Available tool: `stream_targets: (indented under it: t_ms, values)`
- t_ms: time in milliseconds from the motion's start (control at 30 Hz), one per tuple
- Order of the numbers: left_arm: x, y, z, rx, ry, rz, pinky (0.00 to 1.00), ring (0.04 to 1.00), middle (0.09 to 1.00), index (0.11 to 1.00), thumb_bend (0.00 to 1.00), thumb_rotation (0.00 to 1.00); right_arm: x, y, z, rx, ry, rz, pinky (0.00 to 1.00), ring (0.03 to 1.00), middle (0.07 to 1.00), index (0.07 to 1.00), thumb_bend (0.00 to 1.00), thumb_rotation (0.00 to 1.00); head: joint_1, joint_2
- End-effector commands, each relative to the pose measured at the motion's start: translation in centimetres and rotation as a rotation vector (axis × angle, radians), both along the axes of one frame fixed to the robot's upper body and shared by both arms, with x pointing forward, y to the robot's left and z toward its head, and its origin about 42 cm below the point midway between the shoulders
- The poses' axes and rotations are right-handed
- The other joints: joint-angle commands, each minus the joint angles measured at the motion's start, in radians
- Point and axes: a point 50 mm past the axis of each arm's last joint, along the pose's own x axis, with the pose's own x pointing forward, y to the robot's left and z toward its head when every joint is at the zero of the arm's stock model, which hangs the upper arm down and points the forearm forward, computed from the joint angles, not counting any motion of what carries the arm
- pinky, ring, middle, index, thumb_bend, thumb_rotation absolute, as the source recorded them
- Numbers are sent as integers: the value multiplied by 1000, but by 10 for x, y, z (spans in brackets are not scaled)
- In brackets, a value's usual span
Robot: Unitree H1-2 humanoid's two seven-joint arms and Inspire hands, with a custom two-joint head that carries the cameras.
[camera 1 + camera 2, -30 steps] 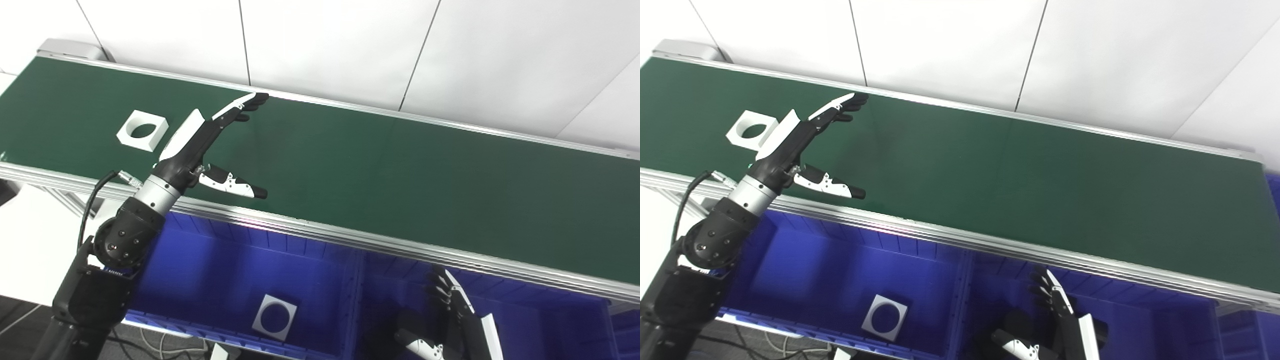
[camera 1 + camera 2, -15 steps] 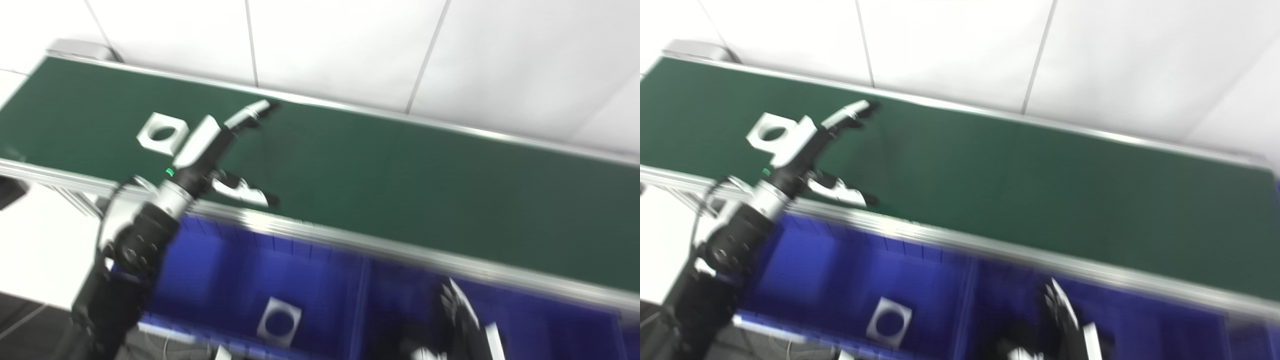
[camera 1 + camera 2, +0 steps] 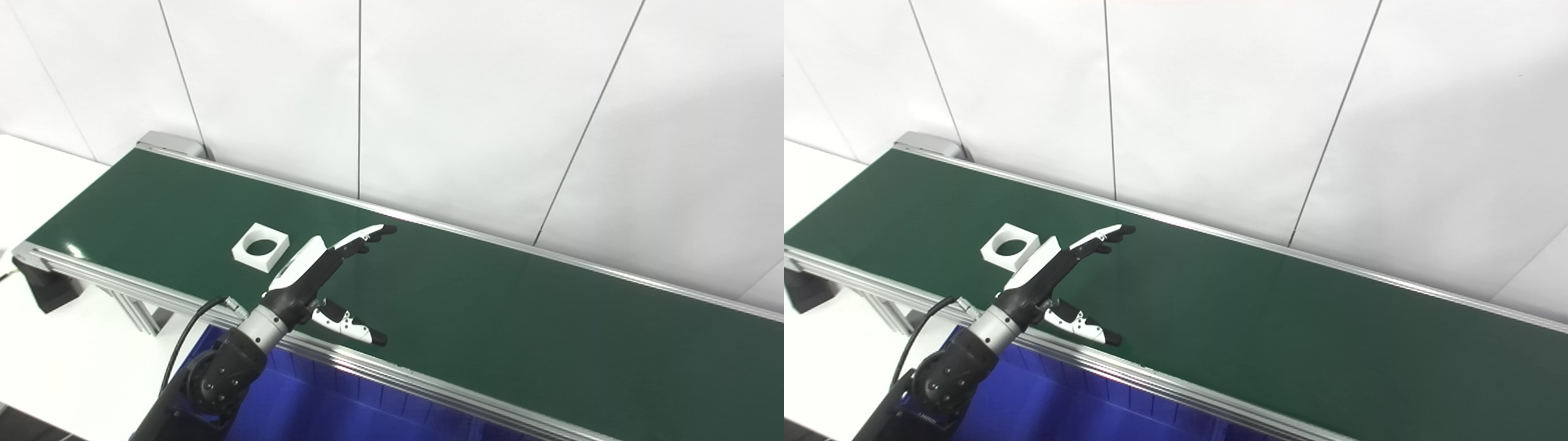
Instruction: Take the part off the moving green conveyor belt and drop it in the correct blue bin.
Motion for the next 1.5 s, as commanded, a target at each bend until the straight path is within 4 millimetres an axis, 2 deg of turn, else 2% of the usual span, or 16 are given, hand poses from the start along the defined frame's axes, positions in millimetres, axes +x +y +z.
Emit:
stream_targets:
  t_ms: [0,133,200,400,767,933,1200,1233,1467]
  values:
    - [10,3,16,14,-65,16,855,907,931,908,811,155,4,-2,8,14,-75,7,827,855,888,958,730,249,0,0]
    - [15,14,20,102,-54,29,905,933,944,921,803,158,4,-2,8,17,-79,4,822,857,888,958,722,234,-10,2]
    - [18,22,22,147,-45,41,889,927,941,919,808,121,4,-2,9,18,-80,1,812,849,884,952,720,205,-18,4]
    - [28,40,27,237,-21,98,855,911,939,915,827,74,5,-4,9,6,-78,1,795,831,874,938,742,251,-49,15]
    - [56,47,24,354,20,141,845,910,957,937,849,83,8,-6,7,-5,-81,-3,753,808,855,913,744,244,-51,24]
    - [75,54,24,431,62,146,882,933,960,941,869,98,9,-4,7,-5,-84,-1,754,806,856,910,744,244,-53,25]
    - [104,61,26,575,138,108,942,964,965,951,895,73,11,-3,7,-19,-92,5,738,796,849,905,750,271,-52,26]
    - [106,61,27,587,149,110,947,964,969,949,896,34,11,-3,7,-19,-92,5,737,796,850,904,751,265,-52,26]
    - [122,61,28,664,219,108,979,973,967,950,893,0,11,-3,7,-20,-90,5,742,796,853,907,761,293,-47,27]
